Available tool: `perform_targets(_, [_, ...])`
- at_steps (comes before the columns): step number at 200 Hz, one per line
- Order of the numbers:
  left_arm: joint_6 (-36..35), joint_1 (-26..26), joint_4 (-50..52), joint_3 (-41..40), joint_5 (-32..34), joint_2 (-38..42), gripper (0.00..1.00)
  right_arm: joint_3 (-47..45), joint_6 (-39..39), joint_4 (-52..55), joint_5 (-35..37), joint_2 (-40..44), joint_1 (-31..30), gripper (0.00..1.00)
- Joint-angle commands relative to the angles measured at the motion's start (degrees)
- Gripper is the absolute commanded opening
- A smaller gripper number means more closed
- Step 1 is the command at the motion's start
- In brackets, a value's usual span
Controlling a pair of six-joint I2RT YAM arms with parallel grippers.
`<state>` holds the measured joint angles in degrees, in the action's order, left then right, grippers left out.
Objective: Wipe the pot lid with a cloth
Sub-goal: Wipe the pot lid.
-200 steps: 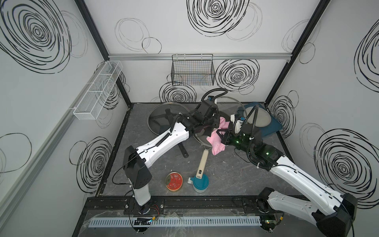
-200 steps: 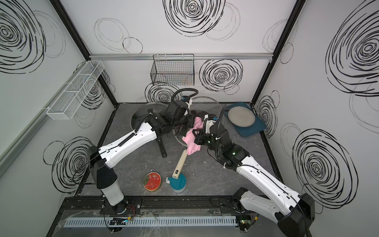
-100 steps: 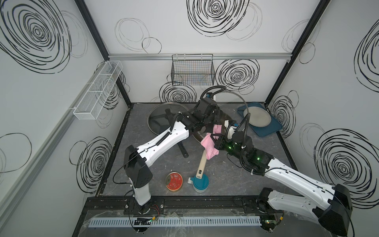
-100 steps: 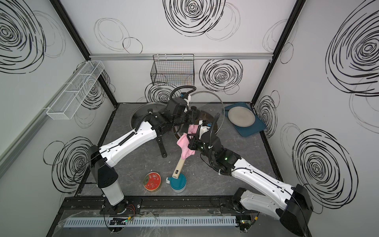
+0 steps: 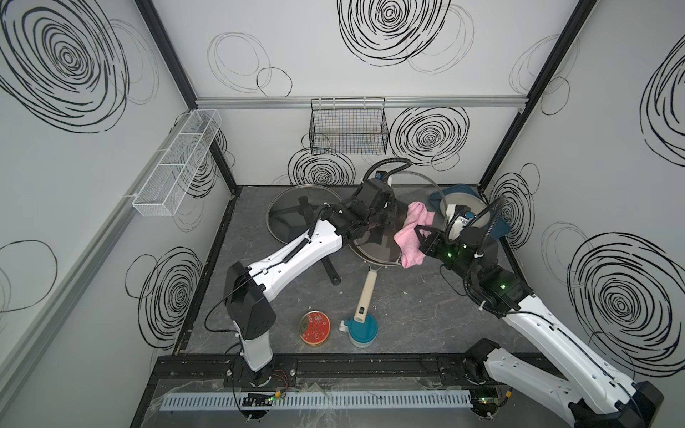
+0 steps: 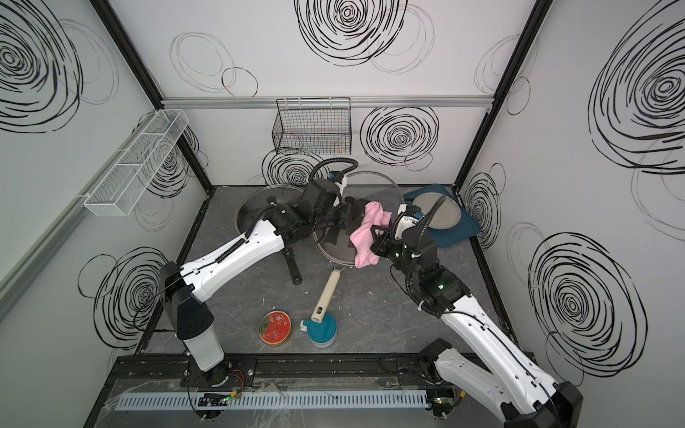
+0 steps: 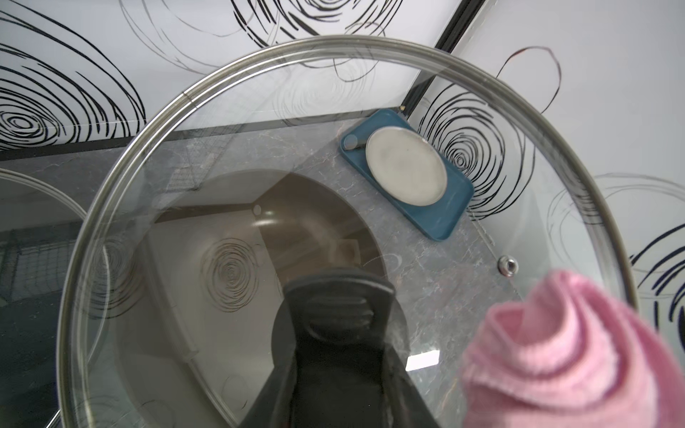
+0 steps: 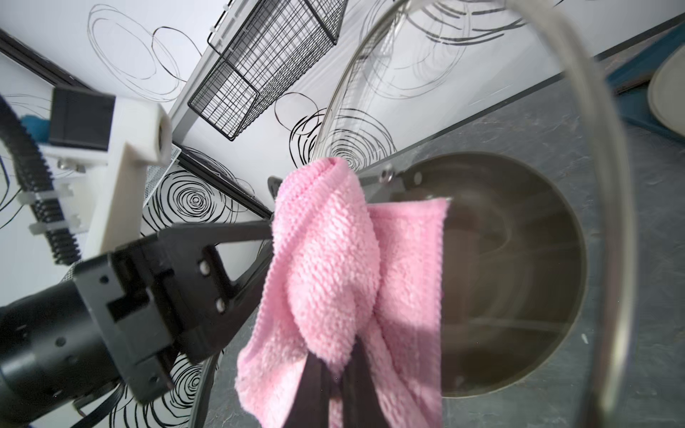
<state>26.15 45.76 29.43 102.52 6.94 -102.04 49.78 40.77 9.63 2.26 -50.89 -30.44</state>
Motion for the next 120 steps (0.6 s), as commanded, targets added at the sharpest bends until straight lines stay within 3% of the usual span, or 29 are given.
perform_targets(1, [-4.75,1.05,-6.04,2.06,0.84,5.09,0.0,2.36,-3.16,4.17,-4.83,-1.23,5.46,0.0])
perform_targets(52, [-11.13,3.87,-4.2,-0.17,0.59,7.26,0.0,5.93,-5.73,1.62,-13.73,-7.61,13.64,0.0])
perform_targets(120, [-15.34,5.65,-2.17,-1.68,-2.08,8.98,0.0,10.75,-6.64,-4.84,-18.66,-19.45,14.18,0.0])
